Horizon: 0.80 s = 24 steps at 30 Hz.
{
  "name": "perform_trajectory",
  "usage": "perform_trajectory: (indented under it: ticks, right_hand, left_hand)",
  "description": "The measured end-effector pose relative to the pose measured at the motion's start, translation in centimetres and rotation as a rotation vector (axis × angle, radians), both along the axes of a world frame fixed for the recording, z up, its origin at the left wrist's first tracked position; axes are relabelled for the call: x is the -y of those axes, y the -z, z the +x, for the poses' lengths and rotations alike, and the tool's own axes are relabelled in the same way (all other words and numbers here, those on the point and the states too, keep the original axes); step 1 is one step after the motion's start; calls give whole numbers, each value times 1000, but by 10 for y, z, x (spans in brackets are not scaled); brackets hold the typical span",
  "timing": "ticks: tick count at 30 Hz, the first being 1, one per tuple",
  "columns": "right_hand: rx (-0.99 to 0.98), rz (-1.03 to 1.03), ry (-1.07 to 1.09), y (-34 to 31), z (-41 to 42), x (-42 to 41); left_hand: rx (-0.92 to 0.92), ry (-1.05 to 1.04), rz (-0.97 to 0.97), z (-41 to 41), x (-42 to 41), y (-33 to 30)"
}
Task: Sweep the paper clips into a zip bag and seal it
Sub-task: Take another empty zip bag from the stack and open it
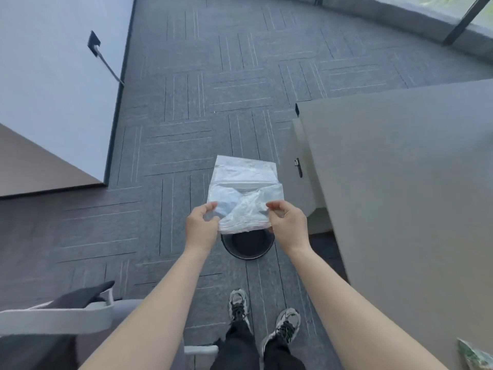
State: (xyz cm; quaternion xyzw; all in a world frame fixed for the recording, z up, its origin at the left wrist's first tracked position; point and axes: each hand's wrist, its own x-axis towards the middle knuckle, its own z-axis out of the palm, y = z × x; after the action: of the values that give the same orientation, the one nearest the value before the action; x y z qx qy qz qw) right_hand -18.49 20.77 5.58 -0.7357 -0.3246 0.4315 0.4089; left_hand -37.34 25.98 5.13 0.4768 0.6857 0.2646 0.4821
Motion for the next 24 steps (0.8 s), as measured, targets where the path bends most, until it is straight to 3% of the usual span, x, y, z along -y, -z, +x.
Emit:
perform_trajectory:
  ticks: [24]
  right_hand:
    - [61, -510, -112, 233, -8, -36]
  left_hand:
    - [-112, 65, -399, -9, -35, 232]
